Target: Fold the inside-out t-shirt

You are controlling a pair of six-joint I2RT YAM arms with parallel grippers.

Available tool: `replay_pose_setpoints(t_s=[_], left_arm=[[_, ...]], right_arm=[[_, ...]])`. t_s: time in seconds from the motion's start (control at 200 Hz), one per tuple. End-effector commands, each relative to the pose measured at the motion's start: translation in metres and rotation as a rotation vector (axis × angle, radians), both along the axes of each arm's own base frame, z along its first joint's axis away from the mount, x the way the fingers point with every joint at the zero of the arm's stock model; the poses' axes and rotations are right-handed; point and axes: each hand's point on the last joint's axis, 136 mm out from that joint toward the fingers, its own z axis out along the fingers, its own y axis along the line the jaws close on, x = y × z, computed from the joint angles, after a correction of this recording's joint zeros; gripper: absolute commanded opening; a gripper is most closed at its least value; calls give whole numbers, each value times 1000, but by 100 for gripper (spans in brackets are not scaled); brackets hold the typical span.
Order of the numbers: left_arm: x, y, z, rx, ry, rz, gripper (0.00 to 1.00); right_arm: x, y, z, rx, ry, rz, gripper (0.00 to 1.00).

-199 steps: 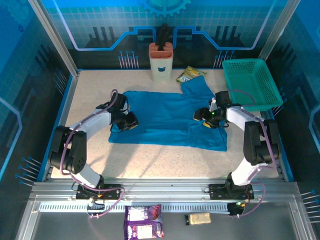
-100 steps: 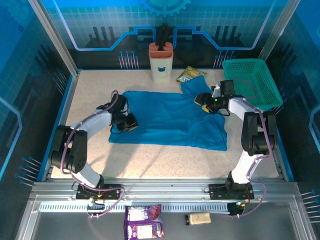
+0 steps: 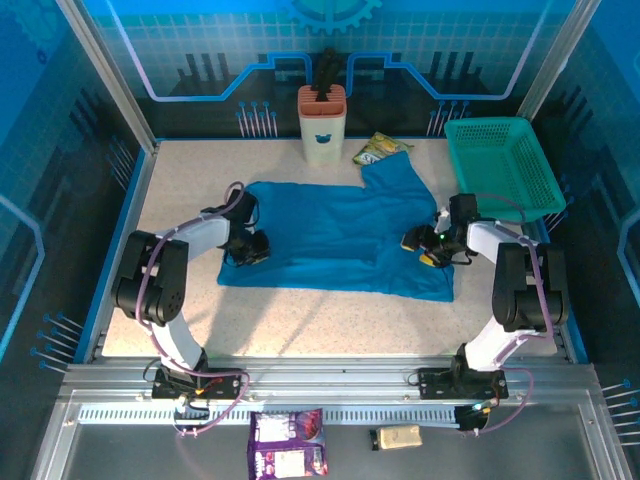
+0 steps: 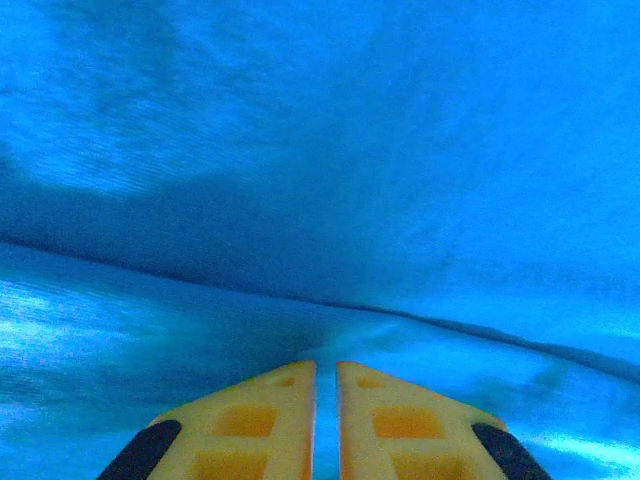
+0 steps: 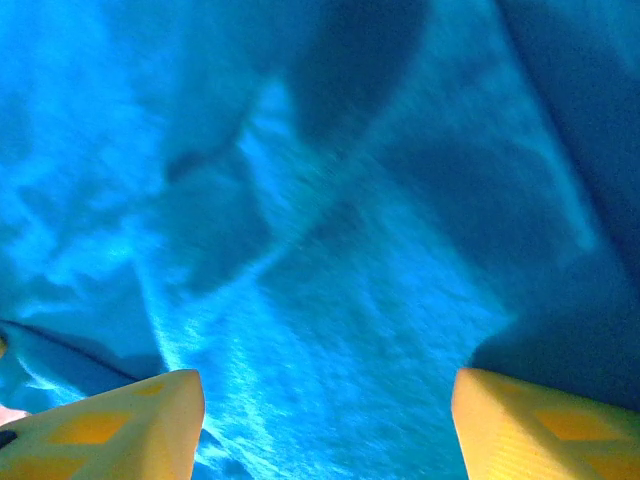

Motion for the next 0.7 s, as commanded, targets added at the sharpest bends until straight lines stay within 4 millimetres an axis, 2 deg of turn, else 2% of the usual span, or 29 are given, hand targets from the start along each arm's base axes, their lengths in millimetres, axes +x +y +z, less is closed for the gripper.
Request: replay_pose_setpoints(t_s=[0.0,0.12,0.41,0.565,0.695], left_arm=[[-25,16,-12,24,55,21,15],[-46,20,-17,2,75,64,15],[-100,20,-28,-68,135,190,16],[-119,24,-29,-81,130,242,18],[-126,24,-30,-89,130,260,18]], right_arm=[[-20,-3,-18,-17,58,9,67],[-36,0,-24,-55,83,28,66],[-76,8,-20,-99,124,80,67],[-99,4,-20,-126,143,64,67],[-109,-4,-16,-167,150,44,67]])
